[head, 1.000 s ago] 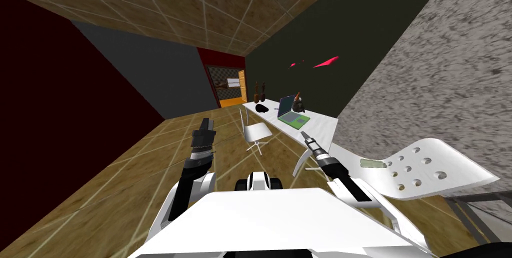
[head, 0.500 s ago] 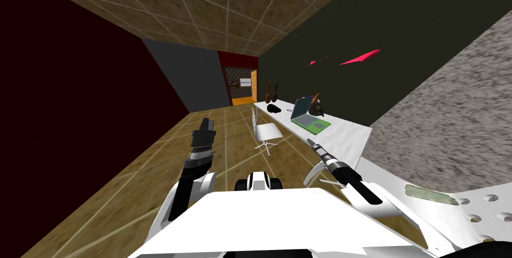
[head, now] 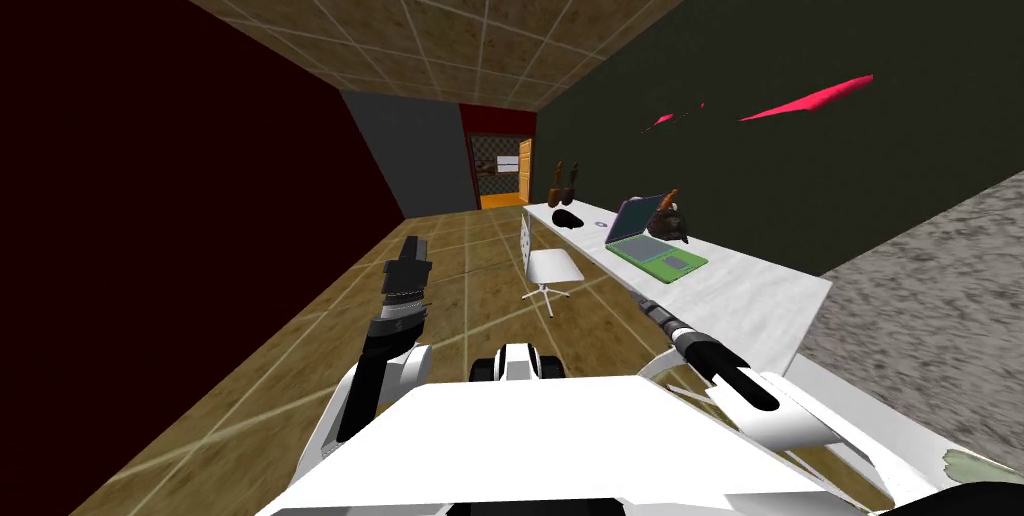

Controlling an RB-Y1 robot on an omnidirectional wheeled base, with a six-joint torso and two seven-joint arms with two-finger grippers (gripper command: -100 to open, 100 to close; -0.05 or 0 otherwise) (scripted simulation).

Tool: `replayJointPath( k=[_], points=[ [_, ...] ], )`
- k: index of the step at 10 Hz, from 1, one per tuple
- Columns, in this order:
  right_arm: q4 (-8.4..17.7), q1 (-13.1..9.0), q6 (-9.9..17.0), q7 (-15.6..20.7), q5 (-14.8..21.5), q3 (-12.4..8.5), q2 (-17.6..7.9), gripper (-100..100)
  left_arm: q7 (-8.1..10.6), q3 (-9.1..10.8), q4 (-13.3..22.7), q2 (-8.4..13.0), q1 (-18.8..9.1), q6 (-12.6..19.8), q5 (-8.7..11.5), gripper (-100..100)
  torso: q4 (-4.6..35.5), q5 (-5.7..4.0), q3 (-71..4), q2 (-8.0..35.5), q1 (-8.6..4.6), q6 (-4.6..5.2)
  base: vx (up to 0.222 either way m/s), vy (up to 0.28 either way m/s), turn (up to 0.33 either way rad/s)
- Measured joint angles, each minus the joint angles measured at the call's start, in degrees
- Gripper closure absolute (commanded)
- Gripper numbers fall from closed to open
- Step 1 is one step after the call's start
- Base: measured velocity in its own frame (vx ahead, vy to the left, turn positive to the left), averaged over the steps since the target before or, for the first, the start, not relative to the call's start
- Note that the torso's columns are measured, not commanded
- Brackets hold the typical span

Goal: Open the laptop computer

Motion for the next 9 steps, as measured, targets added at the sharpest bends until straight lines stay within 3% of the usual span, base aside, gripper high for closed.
replayJointPath(
  k=[1, 5, 7, 9],
  points=[
    [2.7, 0.6, 0.5, 0.4, 0.1, -0.3, -1.5, -100, 0.00, -0.01, 0.0, 0.0, 0.0, 0.0, 0.0, 0, 0.0, -0.02, 0.0, 0.0, 0.01, -0.07, 0.032, 0.061, 0.180],
    [7.0, 2.7, 6.6, 1.5, -0.2, -1.1, -6.4, -100, 0.00, 0.00, 0.0, 0.0, 0.0, 0.0, 0.0, 0, 0.0, -0.01, 0.0, -0.1, 0.04, -0.08, 0.057, 0.065, 0.244],
    [10.9, 3.0, 8.9, 1.9, -0.7, -1.3, -9.3, -100, 0.00, 0.00, 0.0, 0.0, 0.0, 0.0, 0.0, 0, 0.0, -0.02, 0.0, 0.0, 0.00, -0.07, 0.066, 0.048, 0.220],
    [13.0, 5.2, 11.2, 2.1, -1.2, -2.2, -11.9, -100, 0.00, 0.00, 0.0, 0.0, 0.0, 0.0, 0.0, 0, 0.0, 0.00, 0.0, -0.1, 0.06, -0.09, 0.072, 0.050, 0.229]
  ],
)
